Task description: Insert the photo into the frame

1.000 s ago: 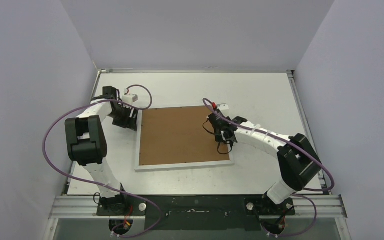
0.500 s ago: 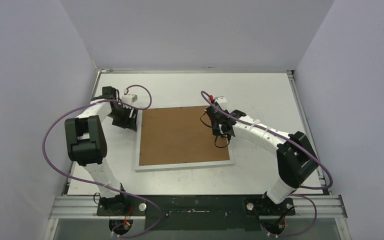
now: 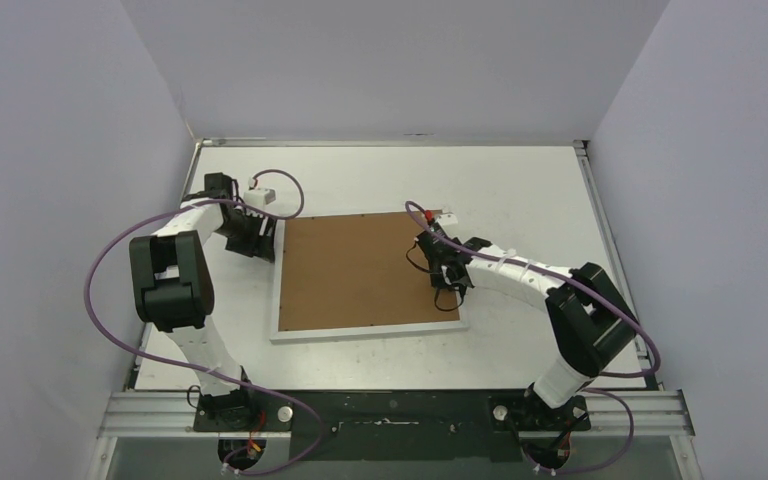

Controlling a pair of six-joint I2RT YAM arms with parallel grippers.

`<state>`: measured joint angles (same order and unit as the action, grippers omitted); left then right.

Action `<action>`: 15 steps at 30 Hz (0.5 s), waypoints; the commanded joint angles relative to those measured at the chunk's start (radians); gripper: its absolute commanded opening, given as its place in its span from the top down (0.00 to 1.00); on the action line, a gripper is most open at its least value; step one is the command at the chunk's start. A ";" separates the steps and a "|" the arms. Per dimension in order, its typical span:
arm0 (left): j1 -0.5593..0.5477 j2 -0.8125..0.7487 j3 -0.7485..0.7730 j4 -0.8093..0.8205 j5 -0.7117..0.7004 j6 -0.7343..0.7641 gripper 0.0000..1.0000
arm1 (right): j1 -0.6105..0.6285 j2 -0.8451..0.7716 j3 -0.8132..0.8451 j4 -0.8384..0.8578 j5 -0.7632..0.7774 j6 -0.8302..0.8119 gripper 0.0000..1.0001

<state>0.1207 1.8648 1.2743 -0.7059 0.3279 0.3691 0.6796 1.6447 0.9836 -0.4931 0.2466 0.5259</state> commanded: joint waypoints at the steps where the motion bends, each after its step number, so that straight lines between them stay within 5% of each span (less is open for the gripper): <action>1: 0.007 -0.054 0.038 -0.017 0.048 -0.004 0.40 | -0.025 0.087 -0.060 -0.040 -0.069 0.011 0.95; 4: 0.008 -0.062 0.072 -0.050 0.068 0.002 0.40 | -0.061 0.020 -0.043 -0.033 -0.107 0.005 0.92; 9: -0.005 -0.060 0.191 -0.106 0.115 0.010 0.34 | -0.099 -0.146 -0.015 -0.045 -0.284 0.085 0.69; 15: -0.093 -0.004 0.277 -0.062 0.135 -0.002 0.26 | -0.086 -0.374 -0.276 0.062 -0.491 0.320 0.67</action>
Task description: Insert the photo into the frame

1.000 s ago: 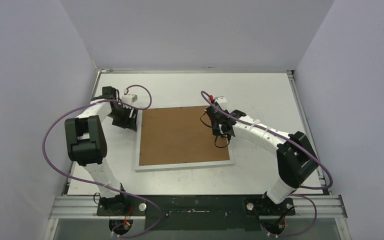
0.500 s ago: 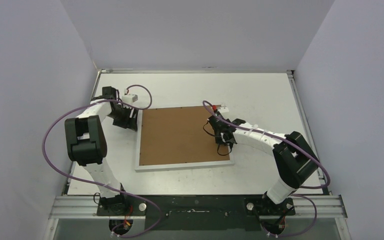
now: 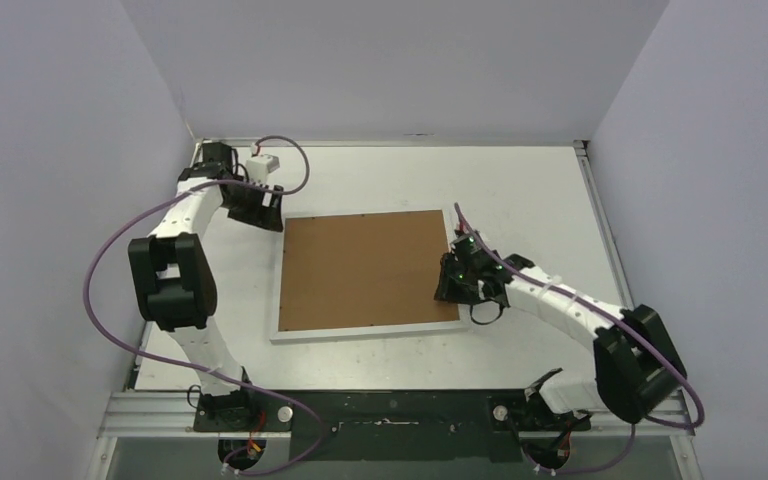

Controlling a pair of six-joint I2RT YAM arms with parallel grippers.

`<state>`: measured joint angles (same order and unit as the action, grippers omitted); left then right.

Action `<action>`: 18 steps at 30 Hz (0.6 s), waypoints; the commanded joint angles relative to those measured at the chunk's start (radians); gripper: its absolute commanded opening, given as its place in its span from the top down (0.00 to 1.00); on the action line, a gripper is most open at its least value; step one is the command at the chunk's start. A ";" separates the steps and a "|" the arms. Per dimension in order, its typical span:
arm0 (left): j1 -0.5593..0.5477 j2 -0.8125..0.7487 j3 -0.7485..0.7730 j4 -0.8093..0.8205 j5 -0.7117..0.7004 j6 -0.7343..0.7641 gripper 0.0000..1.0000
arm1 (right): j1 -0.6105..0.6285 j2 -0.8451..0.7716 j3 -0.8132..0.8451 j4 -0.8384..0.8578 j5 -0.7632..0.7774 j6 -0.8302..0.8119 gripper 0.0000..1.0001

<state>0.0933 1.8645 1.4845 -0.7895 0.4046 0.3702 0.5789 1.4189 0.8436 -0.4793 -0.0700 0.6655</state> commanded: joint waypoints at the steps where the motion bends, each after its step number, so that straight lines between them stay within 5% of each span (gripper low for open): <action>1: -0.082 0.016 0.086 0.041 0.064 -0.013 0.24 | 0.016 -0.187 -0.176 0.062 -0.193 0.207 0.67; 8: -0.178 0.189 0.280 0.122 0.054 -0.103 0.23 | 0.025 -0.302 -0.321 0.061 -0.281 0.226 0.75; 14: -0.209 0.329 0.430 0.256 -0.076 -0.217 0.22 | 0.006 -0.216 -0.333 0.082 -0.243 0.194 0.77; 18: -0.239 0.462 0.604 0.200 -0.168 -0.228 0.22 | -0.059 -0.146 -0.290 0.094 -0.212 0.148 0.78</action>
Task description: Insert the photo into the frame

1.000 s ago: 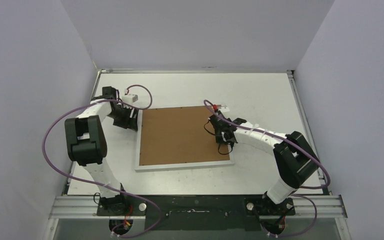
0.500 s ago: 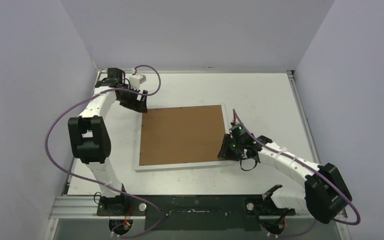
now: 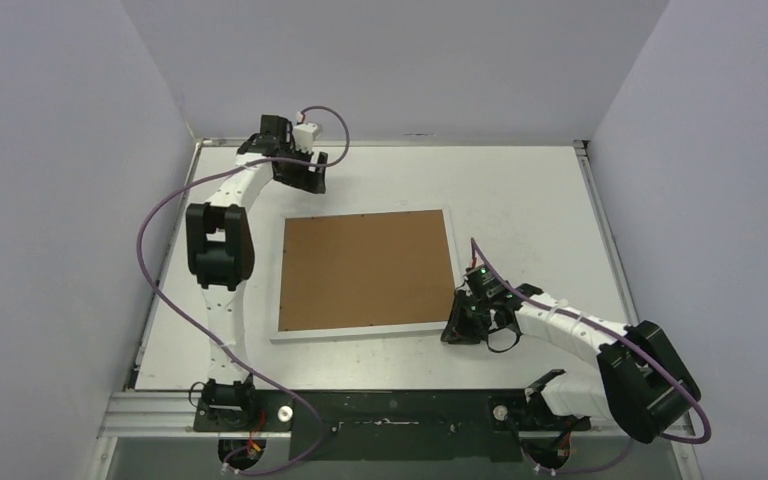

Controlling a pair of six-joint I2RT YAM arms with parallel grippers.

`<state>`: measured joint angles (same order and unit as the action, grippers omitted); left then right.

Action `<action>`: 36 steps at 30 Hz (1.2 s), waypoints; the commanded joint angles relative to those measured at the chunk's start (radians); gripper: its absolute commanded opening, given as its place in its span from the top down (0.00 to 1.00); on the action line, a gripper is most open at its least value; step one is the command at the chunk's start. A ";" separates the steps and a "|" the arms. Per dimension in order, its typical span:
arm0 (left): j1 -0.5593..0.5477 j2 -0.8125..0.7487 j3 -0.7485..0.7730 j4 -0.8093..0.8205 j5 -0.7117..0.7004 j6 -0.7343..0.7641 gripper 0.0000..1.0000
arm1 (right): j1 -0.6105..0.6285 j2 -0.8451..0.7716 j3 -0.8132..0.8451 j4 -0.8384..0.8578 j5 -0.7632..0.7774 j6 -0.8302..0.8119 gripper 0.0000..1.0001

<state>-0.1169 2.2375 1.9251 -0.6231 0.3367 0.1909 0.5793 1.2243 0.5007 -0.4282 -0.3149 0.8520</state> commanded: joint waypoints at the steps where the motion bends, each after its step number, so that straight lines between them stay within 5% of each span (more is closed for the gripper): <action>1: -0.032 0.129 0.222 0.004 -0.117 -0.053 0.22 | -0.082 0.063 0.066 0.045 0.039 -0.053 0.78; 5: -0.039 0.282 0.444 -0.120 -0.105 -0.050 0.23 | -0.183 0.126 0.119 0.078 0.036 -0.118 0.78; 9: -0.039 0.309 0.461 -0.172 -0.095 -0.024 0.29 | -0.224 0.245 0.229 0.117 0.036 -0.178 0.79; 17: -0.008 0.062 -0.009 -0.119 0.012 0.037 0.38 | -0.285 0.523 0.484 0.237 -0.026 -0.237 0.78; 24: 0.058 -0.250 -0.425 -0.058 0.079 0.025 0.40 | -0.347 0.557 0.552 0.305 -0.063 -0.202 0.78; 36: 0.099 -0.235 -0.320 0.002 0.127 -0.086 0.34 | -0.410 0.542 0.579 0.464 -0.162 -0.061 0.76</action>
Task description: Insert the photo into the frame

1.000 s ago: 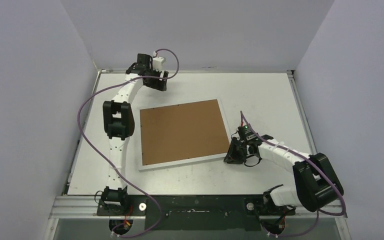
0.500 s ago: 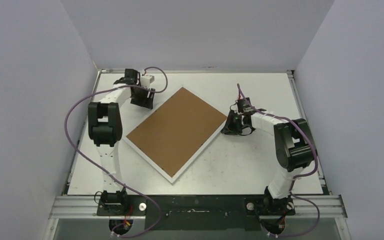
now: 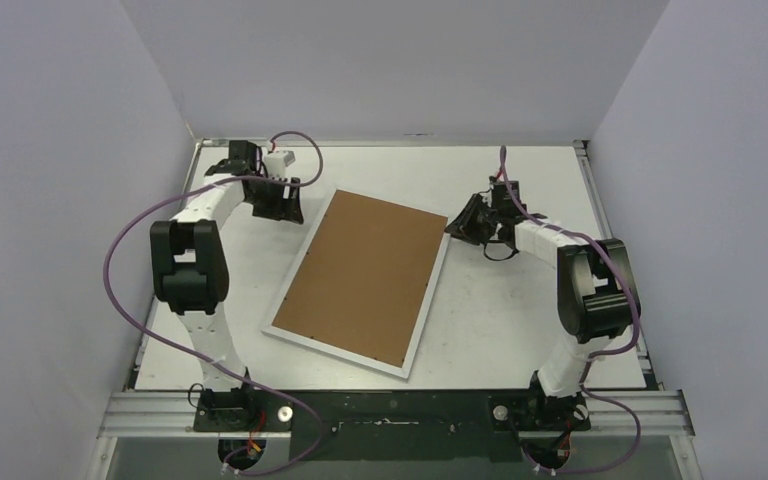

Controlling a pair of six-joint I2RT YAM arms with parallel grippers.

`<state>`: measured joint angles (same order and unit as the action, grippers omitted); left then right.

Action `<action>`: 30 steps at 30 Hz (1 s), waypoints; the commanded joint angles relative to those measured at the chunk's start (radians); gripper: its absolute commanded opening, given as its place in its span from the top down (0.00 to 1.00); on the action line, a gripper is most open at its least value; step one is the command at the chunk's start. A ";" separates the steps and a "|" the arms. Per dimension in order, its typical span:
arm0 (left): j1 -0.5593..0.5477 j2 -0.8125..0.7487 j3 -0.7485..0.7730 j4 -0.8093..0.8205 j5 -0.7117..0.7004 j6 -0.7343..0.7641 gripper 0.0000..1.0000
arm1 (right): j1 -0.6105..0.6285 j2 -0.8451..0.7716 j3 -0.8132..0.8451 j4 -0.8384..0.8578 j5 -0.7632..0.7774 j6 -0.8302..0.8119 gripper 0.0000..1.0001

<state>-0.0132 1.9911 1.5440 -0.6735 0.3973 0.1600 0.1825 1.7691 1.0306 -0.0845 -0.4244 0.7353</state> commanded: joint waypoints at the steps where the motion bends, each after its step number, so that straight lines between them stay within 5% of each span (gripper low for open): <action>1: -0.013 0.019 0.061 0.060 0.067 -0.058 0.34 | -0.014 0.009 0.055 0.129 -0.059 0.060 0.76; 30: -0.080 0.127 0.047 0.121 0.063 -0.075 0.36 | -0.021 0.060 -0.079 0.178 -0.139 0.119 0.78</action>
<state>-0.0841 2.1231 1.5719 -0.5888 0.4461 0.0711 0.1688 1.8469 0.9871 0.0780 -0.5613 0.8513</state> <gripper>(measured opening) 0.642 0.225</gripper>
